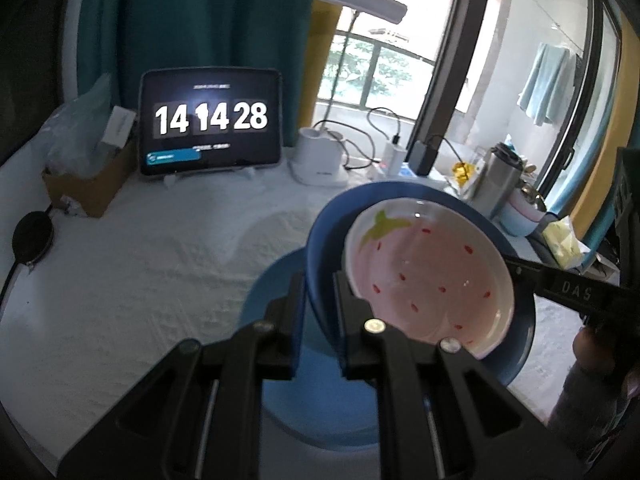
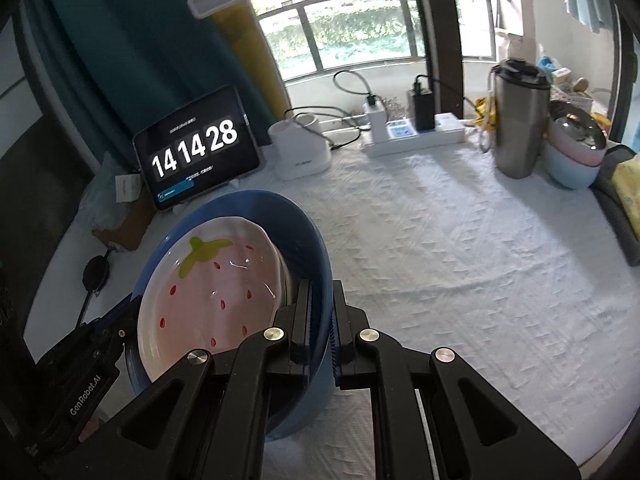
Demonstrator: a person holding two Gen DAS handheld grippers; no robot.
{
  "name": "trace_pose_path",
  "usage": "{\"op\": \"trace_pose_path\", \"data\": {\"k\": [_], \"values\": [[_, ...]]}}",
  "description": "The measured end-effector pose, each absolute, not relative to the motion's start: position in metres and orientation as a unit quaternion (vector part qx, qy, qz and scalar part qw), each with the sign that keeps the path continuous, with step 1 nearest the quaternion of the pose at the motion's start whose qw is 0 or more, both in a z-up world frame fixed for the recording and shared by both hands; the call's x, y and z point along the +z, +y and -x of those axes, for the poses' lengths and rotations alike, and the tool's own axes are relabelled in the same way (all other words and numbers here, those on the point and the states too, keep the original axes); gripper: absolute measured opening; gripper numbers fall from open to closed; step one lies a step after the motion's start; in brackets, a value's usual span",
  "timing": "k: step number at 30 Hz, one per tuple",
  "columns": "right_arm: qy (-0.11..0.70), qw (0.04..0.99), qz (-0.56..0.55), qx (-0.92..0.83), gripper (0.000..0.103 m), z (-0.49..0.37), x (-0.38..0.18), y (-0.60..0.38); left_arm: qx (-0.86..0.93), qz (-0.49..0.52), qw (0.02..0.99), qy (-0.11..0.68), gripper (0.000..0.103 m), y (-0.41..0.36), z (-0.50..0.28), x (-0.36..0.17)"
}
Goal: Organize plates and bowls
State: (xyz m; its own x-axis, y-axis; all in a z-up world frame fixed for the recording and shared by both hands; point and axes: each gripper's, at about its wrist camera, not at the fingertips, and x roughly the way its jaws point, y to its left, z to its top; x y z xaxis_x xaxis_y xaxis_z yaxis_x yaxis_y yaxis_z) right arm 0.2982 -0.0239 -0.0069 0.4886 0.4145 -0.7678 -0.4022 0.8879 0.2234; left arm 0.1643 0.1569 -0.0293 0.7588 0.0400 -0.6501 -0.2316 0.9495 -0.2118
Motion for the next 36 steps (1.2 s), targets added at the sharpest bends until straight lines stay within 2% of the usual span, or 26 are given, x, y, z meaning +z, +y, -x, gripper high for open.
{"op": "trace_pose_path", "data": {"k": [21, 36], "values": [[0.487, 0.843, -0.013, 0.226, 0.010, -0.304, -0.042, 0.007, 0.078, 0.124, 0.919, 0.366, 0.012, 0.182, -0.165, -0.050], [0.459, 0.869, 0.017, 0.186, 0.011, -0.298, -0.044, 0.010, 0.087, 0.100, 0.925, 0.356, 0.014, 0.174, -0.166, -0.052]]}}
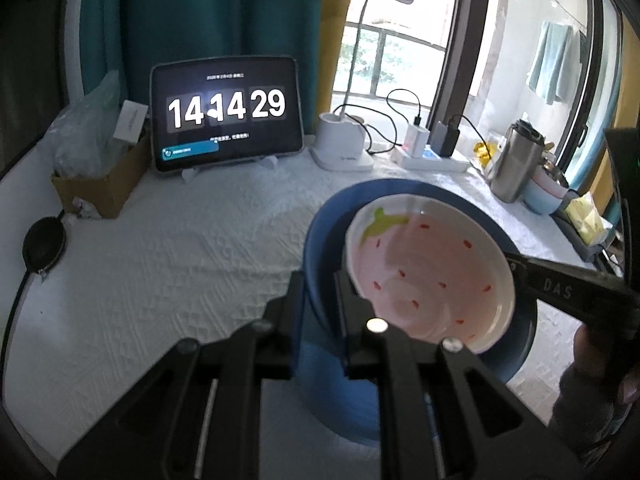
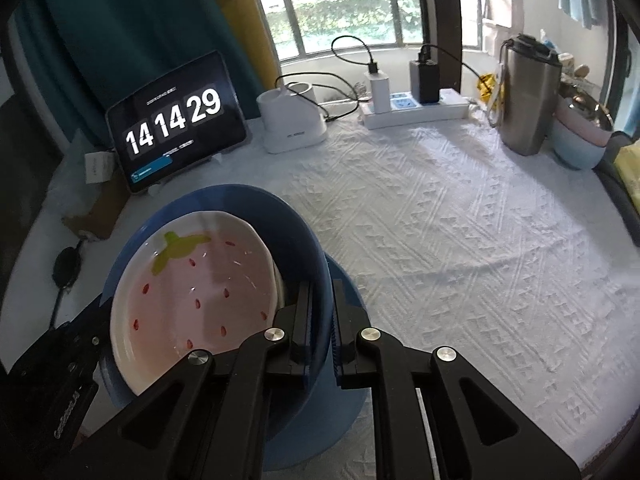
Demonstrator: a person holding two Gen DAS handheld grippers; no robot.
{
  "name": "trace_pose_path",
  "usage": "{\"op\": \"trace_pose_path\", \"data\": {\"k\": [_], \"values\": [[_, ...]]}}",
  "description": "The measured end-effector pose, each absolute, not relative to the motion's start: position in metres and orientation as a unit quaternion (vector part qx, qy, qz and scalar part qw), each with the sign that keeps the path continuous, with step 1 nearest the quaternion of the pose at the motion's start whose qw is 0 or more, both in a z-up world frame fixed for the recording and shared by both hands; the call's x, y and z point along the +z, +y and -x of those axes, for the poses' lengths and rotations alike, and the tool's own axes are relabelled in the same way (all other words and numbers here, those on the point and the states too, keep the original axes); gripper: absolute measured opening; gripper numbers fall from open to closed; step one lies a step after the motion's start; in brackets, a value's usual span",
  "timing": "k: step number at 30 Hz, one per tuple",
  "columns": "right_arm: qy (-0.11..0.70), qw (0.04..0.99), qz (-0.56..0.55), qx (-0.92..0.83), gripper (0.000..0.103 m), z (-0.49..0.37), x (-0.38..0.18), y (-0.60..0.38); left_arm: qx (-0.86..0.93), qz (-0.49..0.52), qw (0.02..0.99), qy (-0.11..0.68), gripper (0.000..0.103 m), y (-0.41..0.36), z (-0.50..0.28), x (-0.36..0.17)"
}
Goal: Organize plates and bowls
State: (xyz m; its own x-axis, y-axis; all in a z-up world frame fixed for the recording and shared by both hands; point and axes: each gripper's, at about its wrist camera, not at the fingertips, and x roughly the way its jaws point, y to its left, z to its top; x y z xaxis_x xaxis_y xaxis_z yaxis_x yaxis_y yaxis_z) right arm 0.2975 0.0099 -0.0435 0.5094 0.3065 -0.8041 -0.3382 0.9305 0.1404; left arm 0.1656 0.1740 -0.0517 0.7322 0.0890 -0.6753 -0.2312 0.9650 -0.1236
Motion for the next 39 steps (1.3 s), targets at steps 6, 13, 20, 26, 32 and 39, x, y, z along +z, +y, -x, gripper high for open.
{"op": "trace_pose_path", "data": {"k": [6, 13, 20, 26, 32, 39], "values": [[0.450, 0.874, 0.031, 0.182, 0.011, -0.294, -0.044, 0.012, 0.082, 0.097, 0.928, 0.349, 0.016, 0.177, -0.166, -0.052], [0.445, 0.877, 0.030, 0.177, 0.030, -0.296, -0.047, 0.002, 0.098, 0.066, 0.937, 0.329, 0.018, 0.168, -0.158, -0.050], [0.460, 0.872, 0.025, 0.168, 0.046, -0.297, -0.047, -0.006, 0.101, 0.078, 0.943, 0.308, 0.027, 0.168, -0.147, -0.045], [0.458, 0.872, 0.037, 0.169, 0.049, -0.289, -0.043, -0.009, 0.096, 0.104, 0.944, 0.297, 0.044, 0.168, -0.139, -0.041], [0.450, 0.875, 0.038, 0.174, 0.050, -0.281, -0.037, -0.013, 0.090, 0.097, 0.945, 0.298, 0.045, 0.159, -0.135, -0.041], [0.438, 0.880, 0.034, 0.182, 0.051, -0.271, -0.032, -0.019, 0.085, 0.088, 0.946, 0.299, 0.045, 0.150, -0.131, -0.044]]}}
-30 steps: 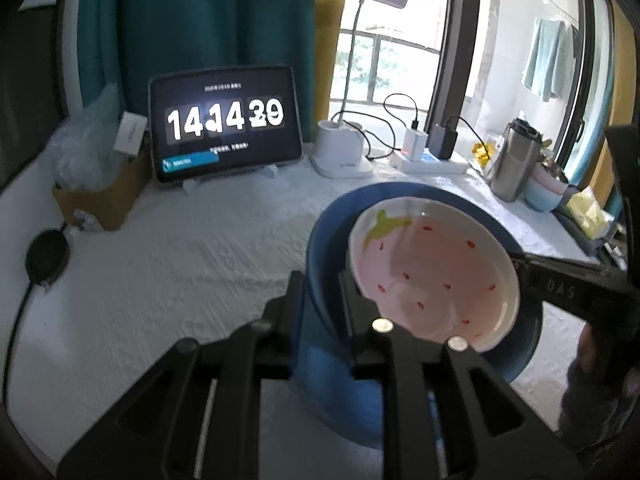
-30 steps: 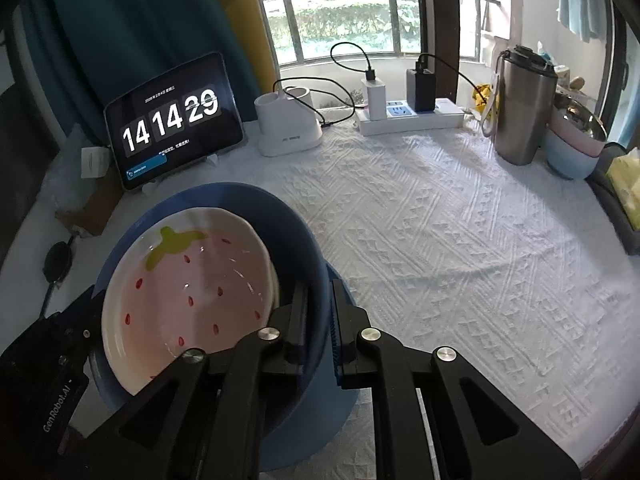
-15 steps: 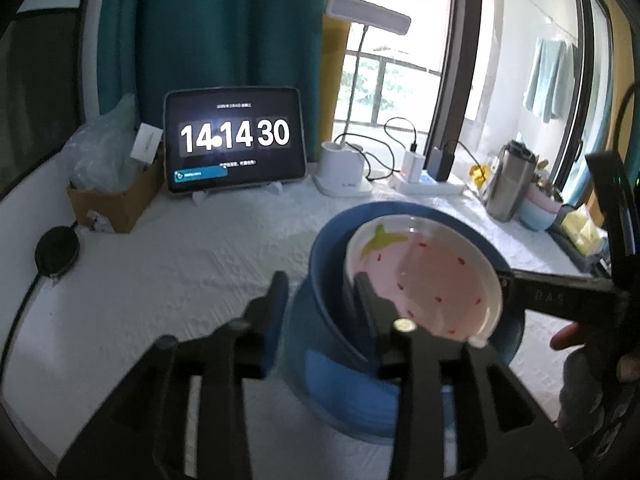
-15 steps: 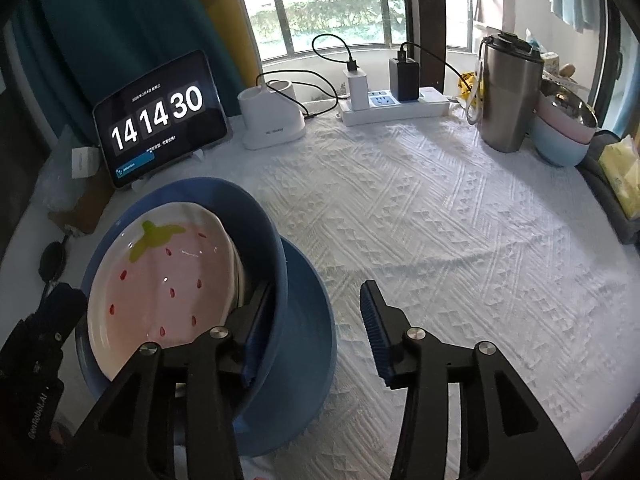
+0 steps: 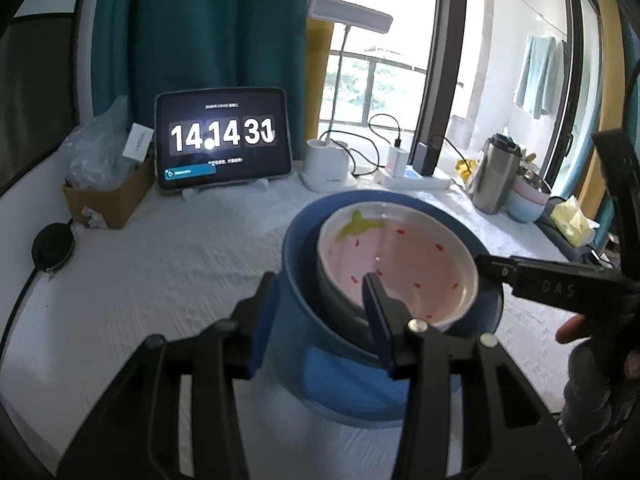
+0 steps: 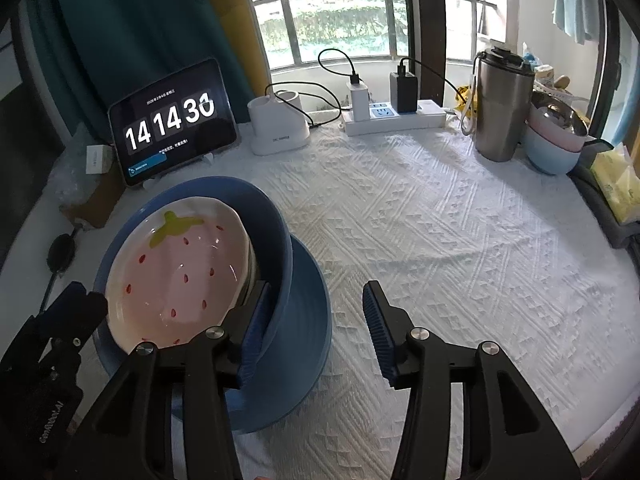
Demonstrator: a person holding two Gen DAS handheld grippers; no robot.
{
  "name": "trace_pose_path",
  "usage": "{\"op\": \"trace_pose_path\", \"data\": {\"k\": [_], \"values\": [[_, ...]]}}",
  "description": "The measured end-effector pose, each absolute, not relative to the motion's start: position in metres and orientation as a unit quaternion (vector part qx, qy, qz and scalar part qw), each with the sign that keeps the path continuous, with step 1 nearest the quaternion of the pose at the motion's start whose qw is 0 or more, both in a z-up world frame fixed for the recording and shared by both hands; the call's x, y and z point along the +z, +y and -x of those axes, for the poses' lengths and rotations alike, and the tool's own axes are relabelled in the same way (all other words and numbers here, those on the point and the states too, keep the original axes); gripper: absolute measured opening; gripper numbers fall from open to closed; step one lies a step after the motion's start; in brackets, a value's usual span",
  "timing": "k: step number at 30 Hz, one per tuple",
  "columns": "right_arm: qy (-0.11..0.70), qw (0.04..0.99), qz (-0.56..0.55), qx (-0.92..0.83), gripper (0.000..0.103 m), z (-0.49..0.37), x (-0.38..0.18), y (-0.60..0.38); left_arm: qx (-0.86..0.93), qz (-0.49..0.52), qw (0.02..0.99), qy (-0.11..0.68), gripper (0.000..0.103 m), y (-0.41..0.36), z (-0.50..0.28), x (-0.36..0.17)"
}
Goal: Organize plates and bowls
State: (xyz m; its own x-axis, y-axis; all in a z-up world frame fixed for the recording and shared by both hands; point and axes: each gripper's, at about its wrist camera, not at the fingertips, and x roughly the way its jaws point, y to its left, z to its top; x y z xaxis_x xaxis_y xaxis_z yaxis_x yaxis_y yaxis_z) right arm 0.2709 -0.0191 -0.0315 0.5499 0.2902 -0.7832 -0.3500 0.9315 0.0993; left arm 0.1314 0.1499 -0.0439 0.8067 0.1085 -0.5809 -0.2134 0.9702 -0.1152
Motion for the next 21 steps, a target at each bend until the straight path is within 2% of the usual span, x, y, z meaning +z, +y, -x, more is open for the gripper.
{"op": "trace_pose_path", "data": {"k": [15, 17, 18, 19, 21], "values": [[0.386, 0.900, 0.041, 0.197, 0.052, -0.234, -0.022, -0.034, 0.077, 0.077, 0.952, 0.287, 0.048, 0.132, -0.113, -0.045], [0.380, 0.905, 0.049, 0.188, 0.052, -0.230, -0.021, -0.036, 0.077, 0.076, 0.952, 0.285, 0.062, 0.131, -0.111, -0.044], [0.376, 0.907, 0.050, 0.185, 0.052, -0.228, -0.021, -0.038, 0.076, 0.077, 0.954, 0.281, 0.073, 0.130, -0.108, -0.043], [0.375, 0.907, 0.048, 0.184, 0.052, -0.227, -0.022, -0.040, 0.076, 0.077, 0.954, 0.279, 0.079, 0.129, -0.107, -0.043], [0.374, 0.908, 0.045, 0.182, 0.052, -0.225, -0.022, -0.045, 0.075, 0.074, 0.956, 0.275, 0.079, 0.126, -0.103, -0.042]]}}
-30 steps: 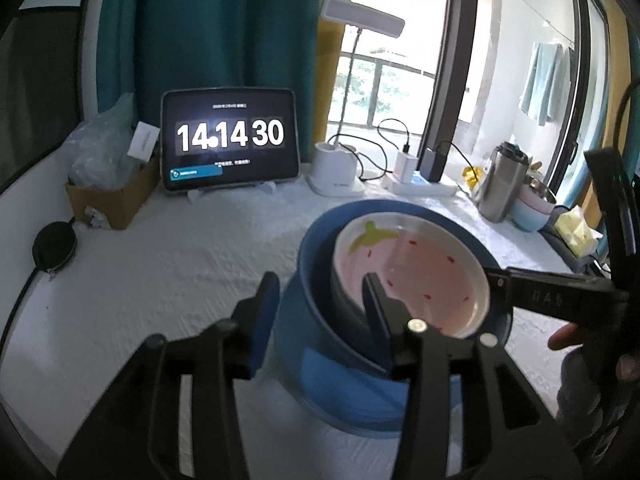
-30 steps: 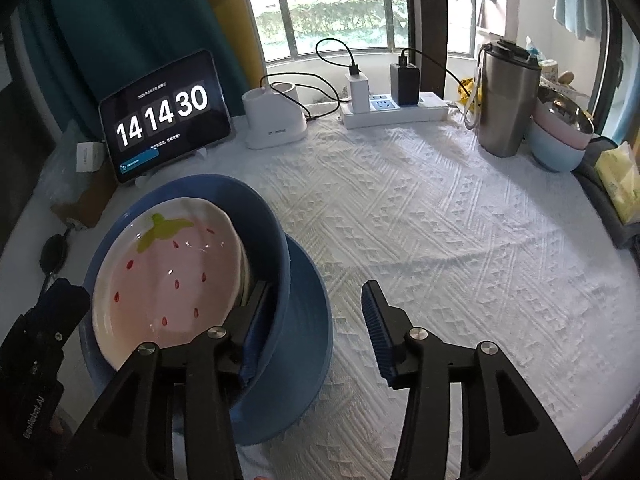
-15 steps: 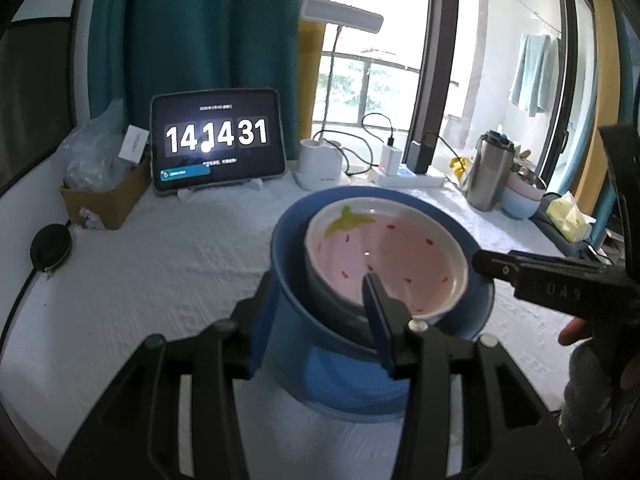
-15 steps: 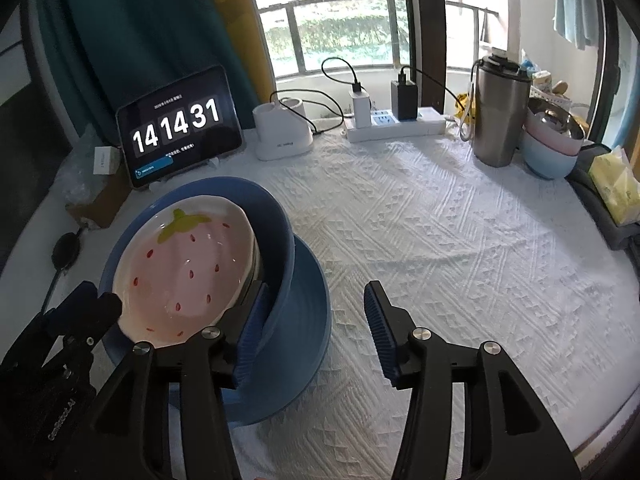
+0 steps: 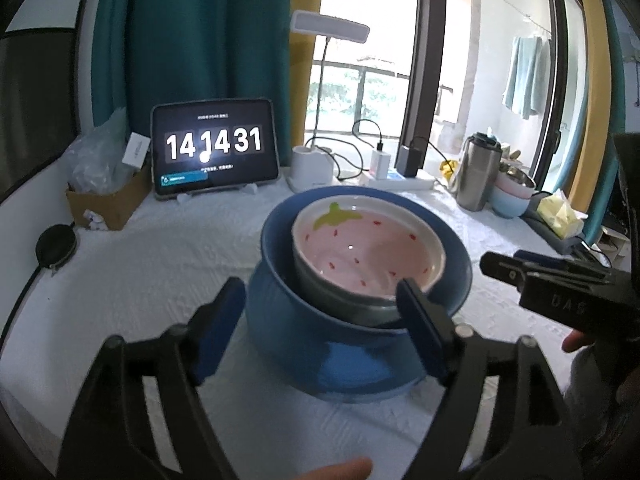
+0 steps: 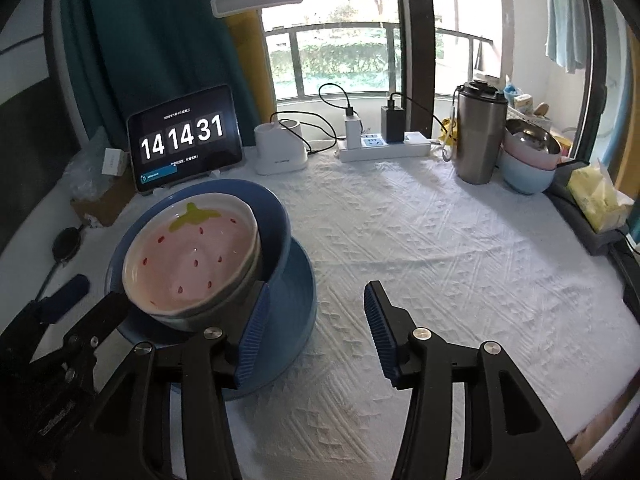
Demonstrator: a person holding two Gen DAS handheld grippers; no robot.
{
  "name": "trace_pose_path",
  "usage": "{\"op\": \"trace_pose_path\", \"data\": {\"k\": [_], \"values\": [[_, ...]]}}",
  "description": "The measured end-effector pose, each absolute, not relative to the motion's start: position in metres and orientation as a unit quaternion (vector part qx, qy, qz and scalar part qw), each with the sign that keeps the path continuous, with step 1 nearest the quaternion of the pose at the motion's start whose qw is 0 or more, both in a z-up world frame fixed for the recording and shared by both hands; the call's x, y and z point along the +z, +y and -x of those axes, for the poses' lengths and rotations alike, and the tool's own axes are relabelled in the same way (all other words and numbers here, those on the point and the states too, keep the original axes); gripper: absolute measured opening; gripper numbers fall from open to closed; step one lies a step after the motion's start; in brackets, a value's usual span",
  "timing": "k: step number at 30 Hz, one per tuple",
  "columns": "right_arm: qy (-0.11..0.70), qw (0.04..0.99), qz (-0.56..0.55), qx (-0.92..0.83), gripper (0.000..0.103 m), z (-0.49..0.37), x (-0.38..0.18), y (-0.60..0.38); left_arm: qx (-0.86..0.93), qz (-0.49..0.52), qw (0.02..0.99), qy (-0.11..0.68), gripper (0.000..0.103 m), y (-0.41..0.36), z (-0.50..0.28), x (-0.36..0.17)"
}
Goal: Organize plates and bowls
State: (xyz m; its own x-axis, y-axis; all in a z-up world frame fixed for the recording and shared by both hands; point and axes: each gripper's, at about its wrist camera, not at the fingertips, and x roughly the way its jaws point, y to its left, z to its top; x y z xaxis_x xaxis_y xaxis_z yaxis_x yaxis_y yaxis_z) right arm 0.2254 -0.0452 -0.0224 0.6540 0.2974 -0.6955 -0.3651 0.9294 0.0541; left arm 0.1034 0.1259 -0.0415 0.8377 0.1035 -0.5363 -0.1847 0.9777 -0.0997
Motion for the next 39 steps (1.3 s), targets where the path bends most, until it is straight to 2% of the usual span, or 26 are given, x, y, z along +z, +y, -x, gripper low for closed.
{"op": "trace_pose_path", "data": {"k": [6, 12, 21, 39], "values": [[0.367, 0.911, 0.046, 0.183, 0.052, -0.215, -0.022, -0.059, 0.072, 0.063, 0.960, 0.263, 0.082, 0.115, -0.090, -0.038], [0.338, 0.925, 0.054, 0.168, 0.052, -0.199, -0.011, -0.074, 0.062, 0.054, 0.967, 0.241, 0.095, 0.106, -0.071, -0.027], [0.291, 0.943, 0.057, 0.154, 0.052, -0.173, 0.011, -0.099, 0.066, 0.027, 0.978, 0.194, 0.096, 0.088, -0.043, -0.003], [0.228, 0.963, 0.049, 0.134, 0.052, -0.121, 0.053, -0.142, 0.090, 0.043, 0.987, 0.123, 0.096, 0.073, 0.001, 0.033]]}}
